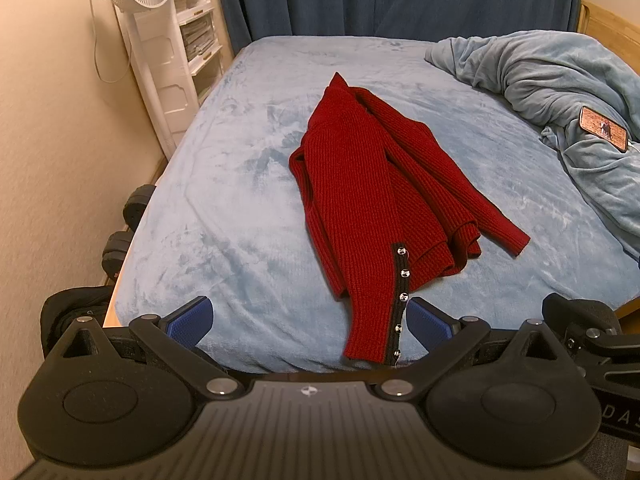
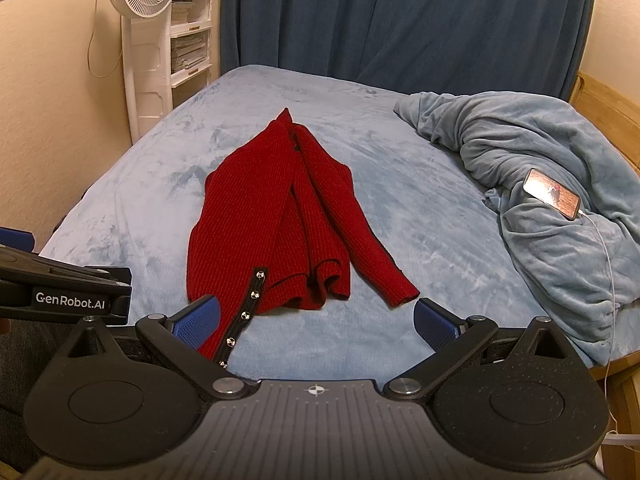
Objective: Fold small clothes
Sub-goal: 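Grasp the red sweater's shoulder with the left gripper while the right gripper grasps the other shoulder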
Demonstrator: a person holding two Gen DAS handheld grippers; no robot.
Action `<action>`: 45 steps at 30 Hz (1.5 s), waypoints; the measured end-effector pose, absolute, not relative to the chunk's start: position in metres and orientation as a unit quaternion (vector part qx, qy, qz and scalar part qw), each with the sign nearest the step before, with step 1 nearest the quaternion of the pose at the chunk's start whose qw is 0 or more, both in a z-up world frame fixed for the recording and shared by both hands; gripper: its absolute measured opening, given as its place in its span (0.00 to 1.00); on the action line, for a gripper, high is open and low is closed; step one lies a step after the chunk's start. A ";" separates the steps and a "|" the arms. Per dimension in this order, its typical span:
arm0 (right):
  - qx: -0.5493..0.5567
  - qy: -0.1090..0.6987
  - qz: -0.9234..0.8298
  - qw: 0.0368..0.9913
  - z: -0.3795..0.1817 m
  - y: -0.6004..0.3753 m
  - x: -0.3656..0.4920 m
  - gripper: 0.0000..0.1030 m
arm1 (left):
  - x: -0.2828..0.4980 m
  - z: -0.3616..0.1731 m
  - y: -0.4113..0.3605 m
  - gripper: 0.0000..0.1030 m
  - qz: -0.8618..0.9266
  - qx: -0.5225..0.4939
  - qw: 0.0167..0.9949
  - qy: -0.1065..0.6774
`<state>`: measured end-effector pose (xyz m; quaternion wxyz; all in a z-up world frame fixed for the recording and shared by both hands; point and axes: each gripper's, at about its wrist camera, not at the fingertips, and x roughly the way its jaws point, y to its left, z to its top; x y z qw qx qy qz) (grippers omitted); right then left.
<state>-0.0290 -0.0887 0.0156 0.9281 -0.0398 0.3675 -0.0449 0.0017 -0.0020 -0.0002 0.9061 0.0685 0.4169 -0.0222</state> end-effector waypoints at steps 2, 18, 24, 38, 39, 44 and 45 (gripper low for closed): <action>-0.039 0.368 -0.045 0.928 0.015 -0.089 -0.029 0.99 | 0.002 0.000 -0.002 1.00 -0.022 0.069 0.906 0.417; 0.004 0.351 -0.090 0.932 0.002 -0.161 0.037 0.99 | 0.087 -0.016 -0.013 1.00 -0.070 0.089 0.910 0.399; 0.074 0.381 -0.088 0.918 -0.044 -0.230 0.154 0.99 | 0.199 -0.057 -0.060 1.00 -0.098 0.120 0.907 0.391; 0.027 0.470 0.031 0.882 -0.162 -0.209 0.433 0.98 | 0.399 -0.203 -0.127 0.66 -0.190 0.216 0.807 0.516; 0.020 0.475 0.041 0.879 -0.167 -0.203 0.445 0.94 | 0.405 -0.209 -0.127 0.53 -0.190 0.215 0.804 0.521; -0.031 0.483 0.057 0.873 -0.194 -0.176 0.479 0.14 | 0.420 -0.189 -0.083 0.14 -0.145 0.131 0.829 0.524; -0.029 0.489 0.059 0.870 -0.194 -0.177 0.480 0.15 | 0.420 -0.179 -0.068 0.14 -0.136 0.121 0.836 0.517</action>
